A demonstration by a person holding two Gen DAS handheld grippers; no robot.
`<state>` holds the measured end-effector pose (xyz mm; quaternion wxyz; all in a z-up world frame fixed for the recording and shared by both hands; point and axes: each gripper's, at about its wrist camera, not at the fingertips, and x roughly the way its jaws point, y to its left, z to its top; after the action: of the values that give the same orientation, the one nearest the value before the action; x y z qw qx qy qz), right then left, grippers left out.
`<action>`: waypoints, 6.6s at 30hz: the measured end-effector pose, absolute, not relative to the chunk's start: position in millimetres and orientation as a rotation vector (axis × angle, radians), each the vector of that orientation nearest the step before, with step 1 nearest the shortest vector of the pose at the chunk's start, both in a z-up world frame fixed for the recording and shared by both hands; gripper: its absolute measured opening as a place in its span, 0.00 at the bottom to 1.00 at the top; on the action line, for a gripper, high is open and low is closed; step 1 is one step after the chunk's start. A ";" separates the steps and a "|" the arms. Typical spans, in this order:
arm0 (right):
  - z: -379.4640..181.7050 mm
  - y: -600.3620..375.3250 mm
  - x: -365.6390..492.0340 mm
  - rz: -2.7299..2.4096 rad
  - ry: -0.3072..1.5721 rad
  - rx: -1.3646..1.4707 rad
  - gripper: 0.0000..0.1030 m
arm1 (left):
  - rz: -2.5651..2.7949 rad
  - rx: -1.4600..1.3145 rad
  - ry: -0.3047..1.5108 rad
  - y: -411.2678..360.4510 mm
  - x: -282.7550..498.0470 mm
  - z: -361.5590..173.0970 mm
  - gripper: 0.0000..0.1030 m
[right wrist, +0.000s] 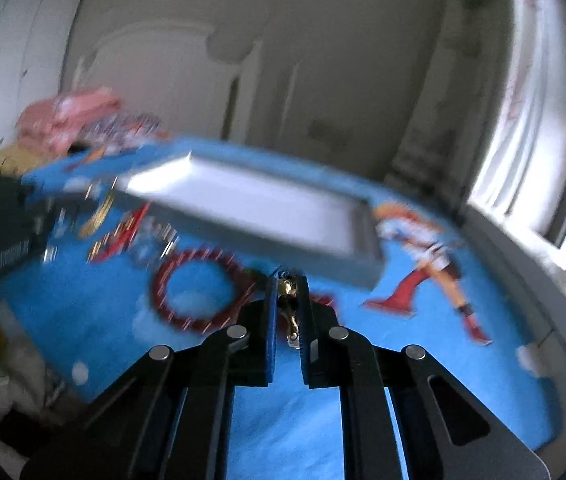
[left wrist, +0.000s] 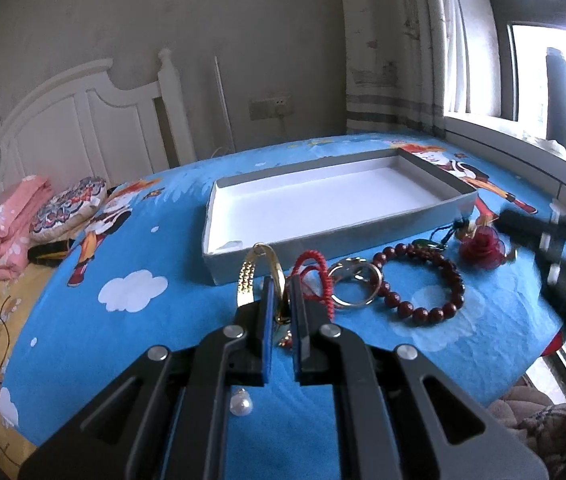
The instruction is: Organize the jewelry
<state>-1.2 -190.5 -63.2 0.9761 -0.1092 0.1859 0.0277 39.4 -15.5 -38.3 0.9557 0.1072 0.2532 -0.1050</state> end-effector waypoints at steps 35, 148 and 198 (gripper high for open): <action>-31.0 -169.8 -10.6 0.129 0.329 -0.133 0.10 | -0.229 0.078 0.513 18.7 16.7 -19.9 0.18; -8.9 -181.5 174.3 0.065 0.427 -0.114 0.10 | -0.179 0.029 0.556 -40.9 205.1 8.1 0.05; -76.2 -228.2 35.8 0.014 0.564 0.003 0.50 | -0.063 0.072 0.485 3.0 56.0 -44.9 0.95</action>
<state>35.8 -228.2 -76.2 0.9604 0.0014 0.2785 0.0071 56.0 3.0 -44.9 0.9696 0.0354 0.2401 -0.0310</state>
